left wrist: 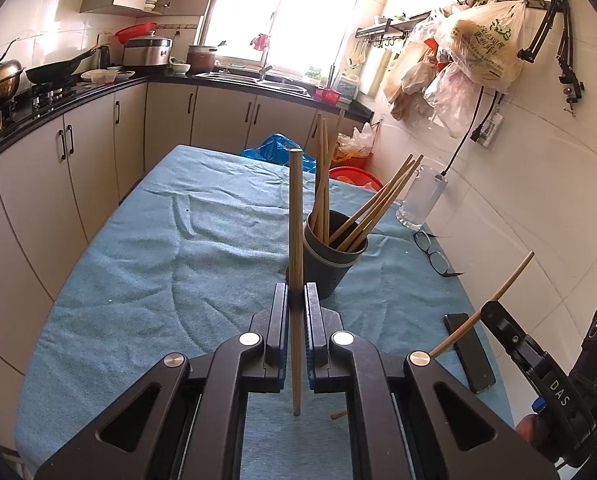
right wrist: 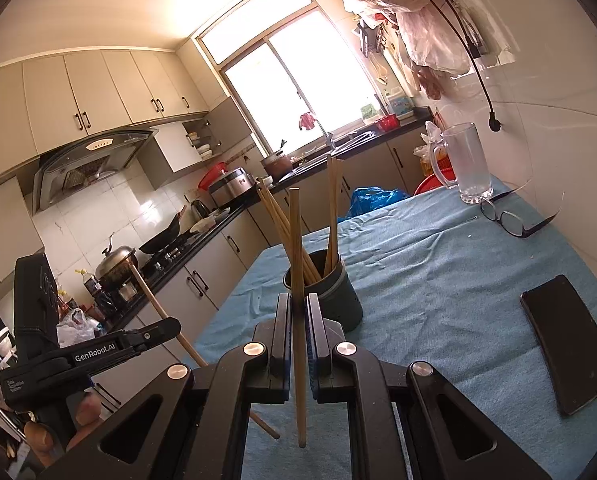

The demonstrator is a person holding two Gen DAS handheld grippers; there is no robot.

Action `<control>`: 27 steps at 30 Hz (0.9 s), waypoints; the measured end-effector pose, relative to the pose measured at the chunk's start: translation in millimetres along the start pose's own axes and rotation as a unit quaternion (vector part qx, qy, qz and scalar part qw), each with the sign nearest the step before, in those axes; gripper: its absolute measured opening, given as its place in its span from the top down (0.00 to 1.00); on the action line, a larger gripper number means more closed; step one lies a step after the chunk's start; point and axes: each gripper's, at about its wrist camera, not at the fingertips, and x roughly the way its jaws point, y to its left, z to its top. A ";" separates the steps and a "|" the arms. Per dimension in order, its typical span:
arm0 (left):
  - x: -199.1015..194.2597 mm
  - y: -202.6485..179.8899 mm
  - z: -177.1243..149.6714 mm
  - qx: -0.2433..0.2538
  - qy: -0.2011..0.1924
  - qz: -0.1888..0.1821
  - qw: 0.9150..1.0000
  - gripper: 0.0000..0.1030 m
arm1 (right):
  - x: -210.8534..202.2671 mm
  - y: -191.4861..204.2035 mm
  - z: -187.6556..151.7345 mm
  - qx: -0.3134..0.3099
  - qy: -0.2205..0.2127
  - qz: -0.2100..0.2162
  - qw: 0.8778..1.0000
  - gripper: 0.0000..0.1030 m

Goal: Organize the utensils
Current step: 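Lift both held chopsticks upright and carry them over the black cup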

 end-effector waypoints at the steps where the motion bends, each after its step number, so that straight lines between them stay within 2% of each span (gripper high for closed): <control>1: -0.3 0.2 1.0 0.000 0.000 0.000 1.000 0.94 | -0.4 -2.2 0.3 0.001 0.000 0.001 1.000 0.93; 20: 3.3 0.1 10.6 -0.001 0.007 -0.005 1.000 0.94 | -2.7 -4.4 10.9 0.007 -0.007 -0.002 1.000 0.93; 27: 0.6 0.0 27.4 0.000 0.001 -0.009 1.000 0.94 | -4.7 -2.2 24.4 -0.001 -0.013 -0.006 1.000 0.93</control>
